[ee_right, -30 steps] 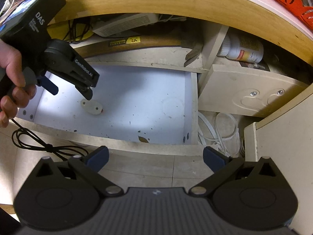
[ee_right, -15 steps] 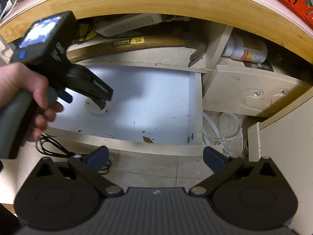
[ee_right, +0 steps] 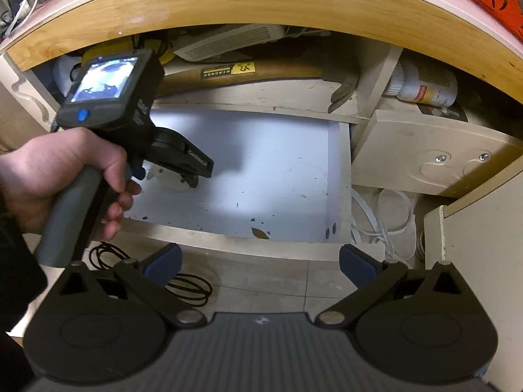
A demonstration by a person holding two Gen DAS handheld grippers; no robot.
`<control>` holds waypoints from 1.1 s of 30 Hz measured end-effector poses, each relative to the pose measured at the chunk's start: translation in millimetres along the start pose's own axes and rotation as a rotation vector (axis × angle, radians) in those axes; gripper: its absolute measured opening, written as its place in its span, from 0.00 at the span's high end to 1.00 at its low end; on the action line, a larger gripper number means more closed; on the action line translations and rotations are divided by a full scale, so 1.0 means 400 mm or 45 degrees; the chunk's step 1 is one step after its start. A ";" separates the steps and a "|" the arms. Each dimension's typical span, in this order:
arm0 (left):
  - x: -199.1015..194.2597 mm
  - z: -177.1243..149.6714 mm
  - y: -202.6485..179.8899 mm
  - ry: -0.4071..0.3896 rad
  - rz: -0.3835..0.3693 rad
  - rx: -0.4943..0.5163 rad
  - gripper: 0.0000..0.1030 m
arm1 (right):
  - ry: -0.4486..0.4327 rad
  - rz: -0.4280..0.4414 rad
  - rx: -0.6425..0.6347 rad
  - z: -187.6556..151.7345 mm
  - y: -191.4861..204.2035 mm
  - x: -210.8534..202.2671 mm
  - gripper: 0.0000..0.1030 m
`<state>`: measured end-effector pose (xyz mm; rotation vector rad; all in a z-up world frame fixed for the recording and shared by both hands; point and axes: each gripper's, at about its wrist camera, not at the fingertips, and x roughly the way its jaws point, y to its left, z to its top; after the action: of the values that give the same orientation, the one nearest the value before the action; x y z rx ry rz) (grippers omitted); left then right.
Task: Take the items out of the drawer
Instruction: 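Close the left tool on the white oval plastic piece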
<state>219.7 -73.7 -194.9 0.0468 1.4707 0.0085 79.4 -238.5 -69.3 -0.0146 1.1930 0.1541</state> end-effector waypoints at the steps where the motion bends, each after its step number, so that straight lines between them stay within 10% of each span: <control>1: 0.003 -0.001 0.000 -0.005 -0.001 -0.001 0.24 | -0.002 0.005 0.002 0.000 0.000 -0.001 0.00; 28: 0.011 -0.037 -0.005 -0.008 0.001 0.023 0.23 | 0.003 0.030 0.017 0.005 0.000 -0.004 0.00; 33: -0.003 -0.046 -0.007 -0.034 0.006 0.027 0.46 | 0.007 0.033 0.014 0.006 0.001 -0.003 0.00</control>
<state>201.3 -76.2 -195.7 0.0672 1.4443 -0.0042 81.0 -238.2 -67.4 0.0106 1.1996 0.1704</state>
